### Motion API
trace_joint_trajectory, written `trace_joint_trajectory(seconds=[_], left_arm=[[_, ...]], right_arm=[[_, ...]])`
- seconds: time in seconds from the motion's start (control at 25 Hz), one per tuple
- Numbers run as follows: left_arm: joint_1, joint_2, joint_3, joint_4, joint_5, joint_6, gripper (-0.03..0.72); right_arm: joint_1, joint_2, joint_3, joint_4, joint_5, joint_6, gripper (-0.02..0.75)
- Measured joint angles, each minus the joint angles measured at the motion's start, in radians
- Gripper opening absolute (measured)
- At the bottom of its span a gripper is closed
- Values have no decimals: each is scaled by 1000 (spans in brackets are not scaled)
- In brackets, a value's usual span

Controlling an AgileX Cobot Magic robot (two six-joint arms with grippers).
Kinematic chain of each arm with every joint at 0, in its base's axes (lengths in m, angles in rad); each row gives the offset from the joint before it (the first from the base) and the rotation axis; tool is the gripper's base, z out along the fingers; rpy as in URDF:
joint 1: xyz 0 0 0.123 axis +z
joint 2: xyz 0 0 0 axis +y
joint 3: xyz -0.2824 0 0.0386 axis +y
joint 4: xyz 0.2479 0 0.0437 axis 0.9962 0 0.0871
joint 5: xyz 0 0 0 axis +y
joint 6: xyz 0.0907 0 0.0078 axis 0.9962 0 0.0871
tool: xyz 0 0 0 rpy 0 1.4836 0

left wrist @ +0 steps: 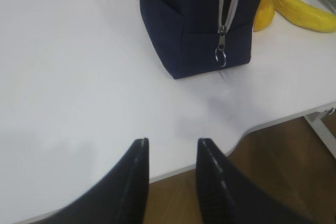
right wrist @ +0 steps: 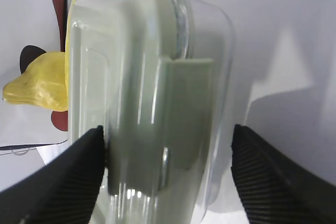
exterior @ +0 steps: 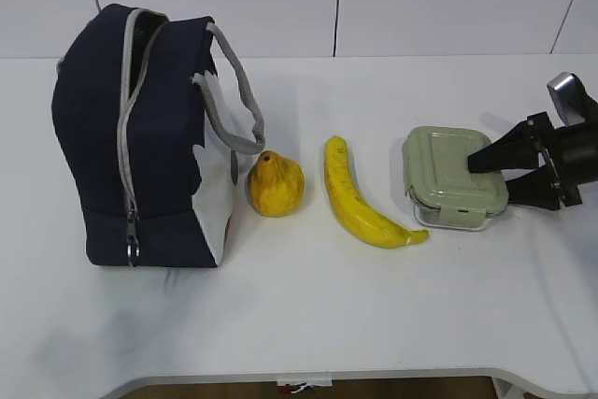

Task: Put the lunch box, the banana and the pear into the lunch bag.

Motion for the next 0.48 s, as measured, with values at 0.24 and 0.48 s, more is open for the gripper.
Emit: trace_joint_trajectory(seconds=[0.24, 0.48], left_arm=[[0, 0, 0, 0, 0, 0, 239], [0, 0, 0, 0, 0, 0, 239]], right_arm=[[0, 0, 0, 4, 0, -5, 560], [0, 0, -1, 23, 2, -7, 486]])
